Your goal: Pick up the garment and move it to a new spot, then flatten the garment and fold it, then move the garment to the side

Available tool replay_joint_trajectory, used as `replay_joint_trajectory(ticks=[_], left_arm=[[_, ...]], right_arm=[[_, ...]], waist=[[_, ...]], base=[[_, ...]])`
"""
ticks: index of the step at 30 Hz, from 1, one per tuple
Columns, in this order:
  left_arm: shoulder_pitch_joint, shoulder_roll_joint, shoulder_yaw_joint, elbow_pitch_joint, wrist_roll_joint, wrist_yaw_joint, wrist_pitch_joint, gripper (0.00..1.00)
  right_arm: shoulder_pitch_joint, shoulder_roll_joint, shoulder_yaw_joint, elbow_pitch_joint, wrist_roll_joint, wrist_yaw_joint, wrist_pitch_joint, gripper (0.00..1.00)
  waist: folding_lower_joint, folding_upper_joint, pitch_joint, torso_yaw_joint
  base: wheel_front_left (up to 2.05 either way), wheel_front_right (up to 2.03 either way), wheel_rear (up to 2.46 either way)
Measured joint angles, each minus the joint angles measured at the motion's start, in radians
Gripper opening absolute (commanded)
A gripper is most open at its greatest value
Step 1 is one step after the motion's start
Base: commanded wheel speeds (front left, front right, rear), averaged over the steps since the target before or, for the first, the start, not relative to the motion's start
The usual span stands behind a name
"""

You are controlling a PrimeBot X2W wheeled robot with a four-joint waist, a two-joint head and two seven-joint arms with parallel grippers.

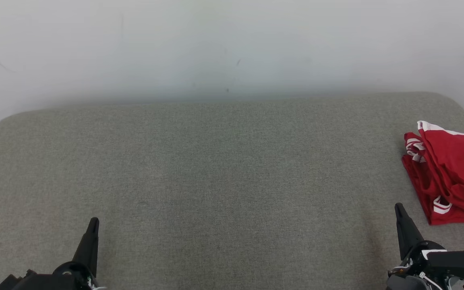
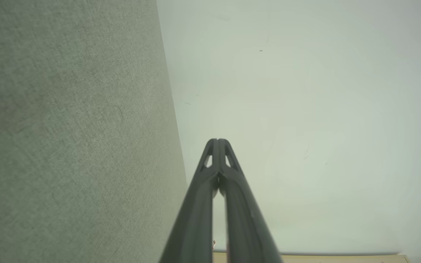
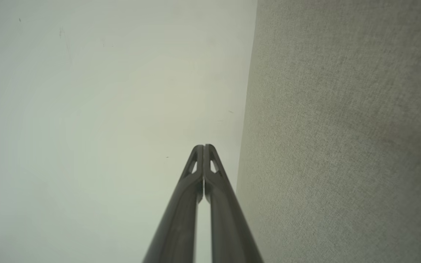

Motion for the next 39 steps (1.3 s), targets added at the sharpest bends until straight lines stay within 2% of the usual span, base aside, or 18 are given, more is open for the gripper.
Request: replay_joint_trajectory(ticks=[39], left_arm=[[-0.003,0.000,0.001,0.000,-0.013,-0.001,0.003,0.00]], right_arm=[[-0.001,0.002,-0.002,-0.004,0.017,0.000,0.003,0.00]], waist=[[0.0000,0.0000,0.001,0.001]], base=[[0.00,0.00,0.00]])
